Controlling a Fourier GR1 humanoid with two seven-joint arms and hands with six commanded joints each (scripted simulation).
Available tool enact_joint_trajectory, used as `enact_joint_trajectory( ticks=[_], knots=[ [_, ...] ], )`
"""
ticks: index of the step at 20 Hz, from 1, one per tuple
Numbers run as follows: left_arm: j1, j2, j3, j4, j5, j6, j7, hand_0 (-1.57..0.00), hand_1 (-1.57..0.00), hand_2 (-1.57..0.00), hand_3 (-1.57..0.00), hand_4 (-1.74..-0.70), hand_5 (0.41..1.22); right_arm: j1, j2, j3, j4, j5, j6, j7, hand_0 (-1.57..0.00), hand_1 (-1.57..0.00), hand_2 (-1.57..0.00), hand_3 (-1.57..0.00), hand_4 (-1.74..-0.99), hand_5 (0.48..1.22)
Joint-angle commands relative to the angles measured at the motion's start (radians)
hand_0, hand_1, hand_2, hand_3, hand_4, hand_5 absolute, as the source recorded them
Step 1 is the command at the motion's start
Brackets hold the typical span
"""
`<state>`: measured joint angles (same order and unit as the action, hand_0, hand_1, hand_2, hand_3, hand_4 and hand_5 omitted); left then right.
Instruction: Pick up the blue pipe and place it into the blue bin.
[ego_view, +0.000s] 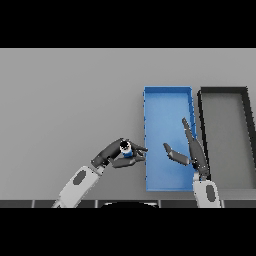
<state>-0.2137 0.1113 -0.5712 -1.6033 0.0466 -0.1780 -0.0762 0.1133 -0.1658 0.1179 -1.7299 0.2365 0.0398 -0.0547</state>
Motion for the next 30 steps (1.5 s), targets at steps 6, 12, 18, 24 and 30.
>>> enact_joint_trajectory(
  ticks=[6, 12, 18, 24, 30],
  knots=[
    [0.015, -0.004, 0.028, -0.013, -0.006, -0.027, 0.002, -1.57, -1.57, -1.57, -1.57, -1.47, 1.220, 0.036, -0.007, 0.005, -0.046, 0.042, -0.030, 0.016, 0.00, 0.00, 0.00, 0.00, -1.191, 0.577],
    [0.019, -0.023, 0.038, -0.005, -0.048, -0.048, -0.008, -1.57, -1.57, -1.57, -1.57, -1.47, 1.221, -0.003, -0.039, -0.013, -0.177, -0.160, 0.102, -0.068, 0.00, -0.01, -0.02, 0.00, -1.169, 0.597],
    [0.032, -0.034, 0.054, -0.020, -0.072, -0.071, 0.016, -1.57, -1.57, -1.57, -1.57, -1.47, 1.221, -0.132, -0.184, 0.049, -0.343, -0.277, 0.263, 0.171, 0.00, 0.00, 0.00, 0.00, -1.194, 0.543],
    [0.042, -0.046, 0.068, -0.019, -0.102, -0.096, 0.013, -1.57, -1.57, -1.57, -1.57, -1.47, 1.221, -0.268, -0.197, 0.159, -0.369, -0.318, 0.345, 0.324, 0.00, 0.00, 0.00, 0.00, -1.249, 0.524],
    [0.036, -0.073, 0.087, -0.022, -0.116, -0.125, 0.045, -1.57, -1.57, -1.57, -1.57, -1.47, 1.221, -0.401, -0.155, 0.225, -0.323, -0.392, 0.396, 0.426, 0.00, 0.00, 0.00, 0.00, -1.214, 0.520]
  ],
)
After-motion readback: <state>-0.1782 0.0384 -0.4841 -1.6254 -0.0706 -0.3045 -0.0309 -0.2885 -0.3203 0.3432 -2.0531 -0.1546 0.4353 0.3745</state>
